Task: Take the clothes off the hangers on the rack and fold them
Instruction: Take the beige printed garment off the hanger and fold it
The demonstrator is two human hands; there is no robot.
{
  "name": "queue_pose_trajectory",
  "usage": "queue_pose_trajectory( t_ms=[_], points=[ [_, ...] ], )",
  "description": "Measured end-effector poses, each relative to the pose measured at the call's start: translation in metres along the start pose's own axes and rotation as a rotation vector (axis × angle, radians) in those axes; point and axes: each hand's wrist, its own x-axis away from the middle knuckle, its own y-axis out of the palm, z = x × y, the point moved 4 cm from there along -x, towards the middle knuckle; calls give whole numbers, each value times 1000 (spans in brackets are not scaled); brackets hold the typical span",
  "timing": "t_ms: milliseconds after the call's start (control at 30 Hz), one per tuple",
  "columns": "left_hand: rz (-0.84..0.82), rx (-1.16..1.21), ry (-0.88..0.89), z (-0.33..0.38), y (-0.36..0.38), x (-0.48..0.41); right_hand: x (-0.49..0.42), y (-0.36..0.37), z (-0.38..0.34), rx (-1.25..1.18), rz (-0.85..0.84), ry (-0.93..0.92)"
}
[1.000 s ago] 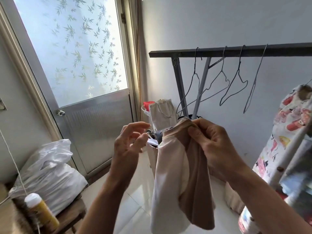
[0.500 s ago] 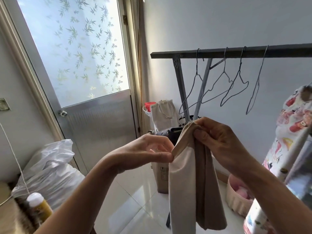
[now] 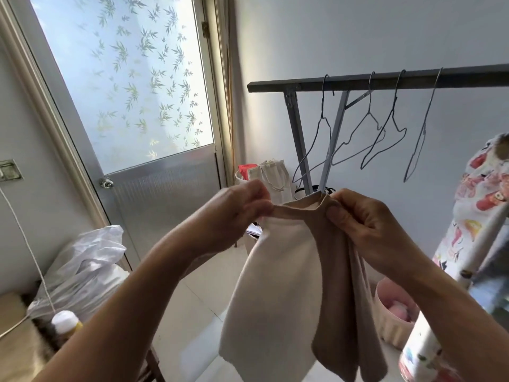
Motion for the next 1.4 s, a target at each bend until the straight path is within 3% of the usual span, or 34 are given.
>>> queue_pose_trajectory(
  t_ms=[100,167,300,433,600,767,900,1000,1233,1400],
  points=[
    [247,361,-106,-7,0,-2,-2,4,0,-17,64,16],
    [316,552,-175,-7,10,2,-4,8,-1,13,112,23],
    [68,646,-316,-19,40,17,-8,8,-2,40,186,34],
    [119,682,-391,-35,46,25,-9,6,0,25,209,41],
    [134,569,-248,-27,27,15,-12,3,-2,-37,204,19],
    [-39,147,-158,4,25,-16,-14,17,-5,-48,51,7],
    [-98,237,-126,11,28,-30,-14,12,-9,-90,53,4],
    [-101,163,-90,20,26,-39,-11,4,-8,-47,79,24],
    [-181,37,-52,42,14,-59,4,1,24,340,100,112],
    [-168,12,-101,44,-5,-64,16,10,51,279,223,198]
  ],
)
